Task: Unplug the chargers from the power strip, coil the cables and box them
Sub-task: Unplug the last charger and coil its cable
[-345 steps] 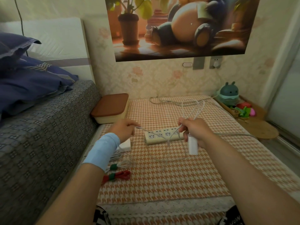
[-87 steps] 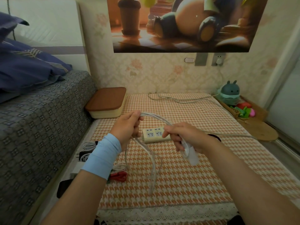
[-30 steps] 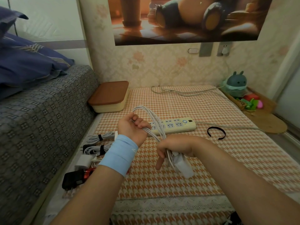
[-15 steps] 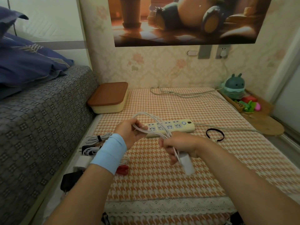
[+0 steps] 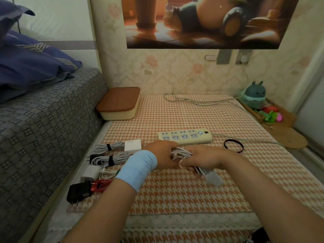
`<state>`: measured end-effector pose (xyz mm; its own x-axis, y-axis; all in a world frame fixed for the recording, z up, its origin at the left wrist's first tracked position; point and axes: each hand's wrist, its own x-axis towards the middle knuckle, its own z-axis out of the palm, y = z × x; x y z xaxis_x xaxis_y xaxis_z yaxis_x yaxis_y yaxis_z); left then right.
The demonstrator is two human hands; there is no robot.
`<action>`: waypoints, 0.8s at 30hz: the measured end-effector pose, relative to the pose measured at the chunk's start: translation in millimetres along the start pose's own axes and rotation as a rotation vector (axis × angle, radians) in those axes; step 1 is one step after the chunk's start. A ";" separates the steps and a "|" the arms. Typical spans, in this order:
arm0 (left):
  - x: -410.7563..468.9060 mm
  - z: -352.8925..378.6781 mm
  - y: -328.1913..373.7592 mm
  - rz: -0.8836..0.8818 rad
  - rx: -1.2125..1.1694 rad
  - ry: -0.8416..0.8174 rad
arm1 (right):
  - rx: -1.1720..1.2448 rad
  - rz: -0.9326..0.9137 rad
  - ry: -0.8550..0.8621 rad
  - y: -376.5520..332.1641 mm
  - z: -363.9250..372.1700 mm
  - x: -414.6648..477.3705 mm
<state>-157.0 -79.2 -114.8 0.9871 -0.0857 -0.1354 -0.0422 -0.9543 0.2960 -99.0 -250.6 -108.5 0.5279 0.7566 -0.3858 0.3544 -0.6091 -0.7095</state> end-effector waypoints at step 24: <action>-7.1 0.9 -17.7 -0.016 -1.481 -0.153 | 0.059 -0.095 0.387 7.5 -0.7 18.7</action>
<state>-163.4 -62.0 -119.9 0.9566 -0.1963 -0.2152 0.2520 0.1871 0.9495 -85.9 -241.2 -120.6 0.7507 0.6564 -0.0745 0.3766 -0.5178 -0.7681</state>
